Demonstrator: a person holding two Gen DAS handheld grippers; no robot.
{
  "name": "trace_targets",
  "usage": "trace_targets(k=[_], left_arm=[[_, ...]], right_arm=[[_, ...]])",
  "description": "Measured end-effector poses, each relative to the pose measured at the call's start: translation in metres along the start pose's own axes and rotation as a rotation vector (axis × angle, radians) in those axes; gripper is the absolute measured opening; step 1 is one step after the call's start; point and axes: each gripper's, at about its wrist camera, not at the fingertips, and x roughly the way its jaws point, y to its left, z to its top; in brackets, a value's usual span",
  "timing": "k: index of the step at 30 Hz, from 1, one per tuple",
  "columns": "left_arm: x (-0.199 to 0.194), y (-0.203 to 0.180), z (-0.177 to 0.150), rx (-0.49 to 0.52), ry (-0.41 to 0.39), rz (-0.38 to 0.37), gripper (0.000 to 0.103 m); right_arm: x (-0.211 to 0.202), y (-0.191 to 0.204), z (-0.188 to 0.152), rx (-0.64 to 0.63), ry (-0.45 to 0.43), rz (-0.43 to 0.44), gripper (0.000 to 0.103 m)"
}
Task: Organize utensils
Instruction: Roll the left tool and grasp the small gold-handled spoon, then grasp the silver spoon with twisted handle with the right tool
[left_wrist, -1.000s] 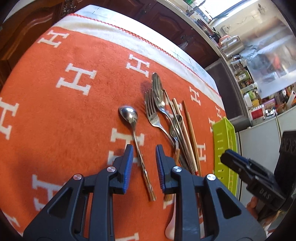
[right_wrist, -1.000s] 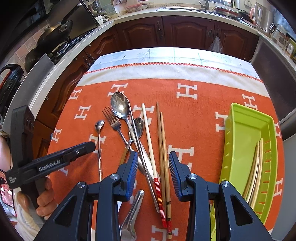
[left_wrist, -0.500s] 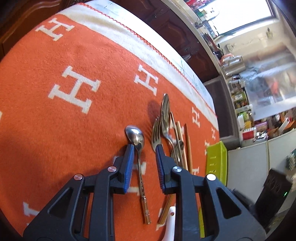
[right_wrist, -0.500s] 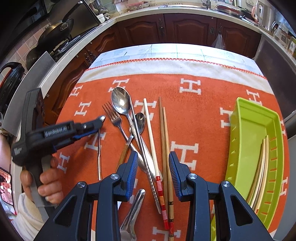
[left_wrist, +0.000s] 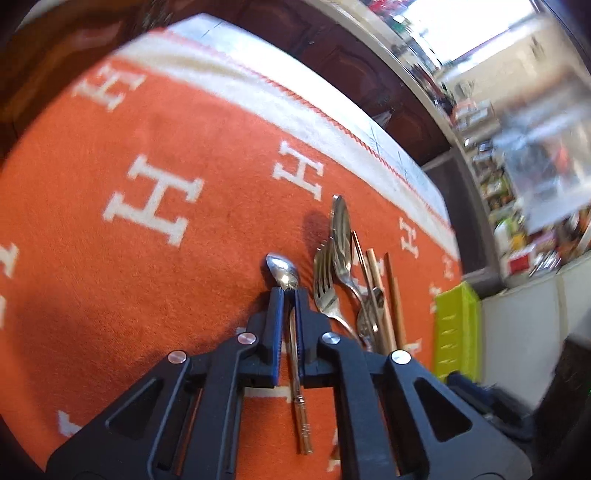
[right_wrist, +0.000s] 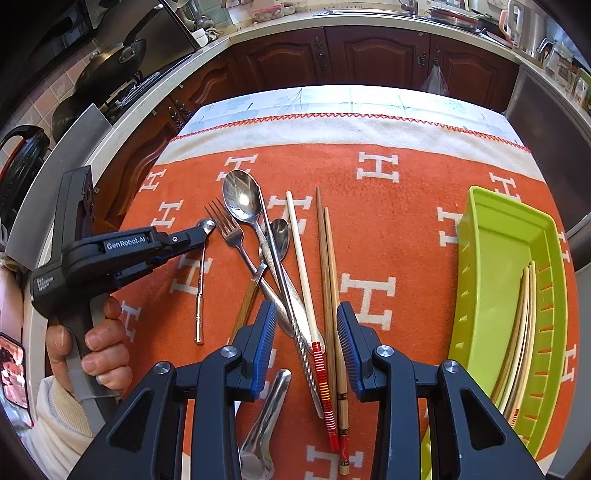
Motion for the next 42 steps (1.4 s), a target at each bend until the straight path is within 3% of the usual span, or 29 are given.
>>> trace_targets(k=[7, 23, 28, 37, 42], left_arm=[[0.002, -0.045, -0.015, 0.238, -0.058, 0.132, 0.001], [0.006, -0.046, -0.025, 0.299, -0.073, 0.196, 0.001], [0.007, -0.054, -0.029, 0.342, -0.068, 0.252, 0.001], [-0.02, -0.037, -0.039, 0.254, 0.018, 0.172, 0.0], [-0.039, -0.032, -0.054, 0.252, 0.053, 0.121, 0.0]], right_arm=[[0.004, 0.0, -0.001, 0.004, 0.01, 0.004, 0.034], [0.011, -0.006, -0.003, 0.02, 0.02, 0.03, 0.034], [0.011, -0.008, -0.002, 0.02, 0.016, 0.034, 0.034], [0.011, -0.017, 0.005, 0.045, 0.015, 0.099, 0.027], [0.016, -0.022, 0.013, 0.063, 0.033, 0.155, 0.024]])
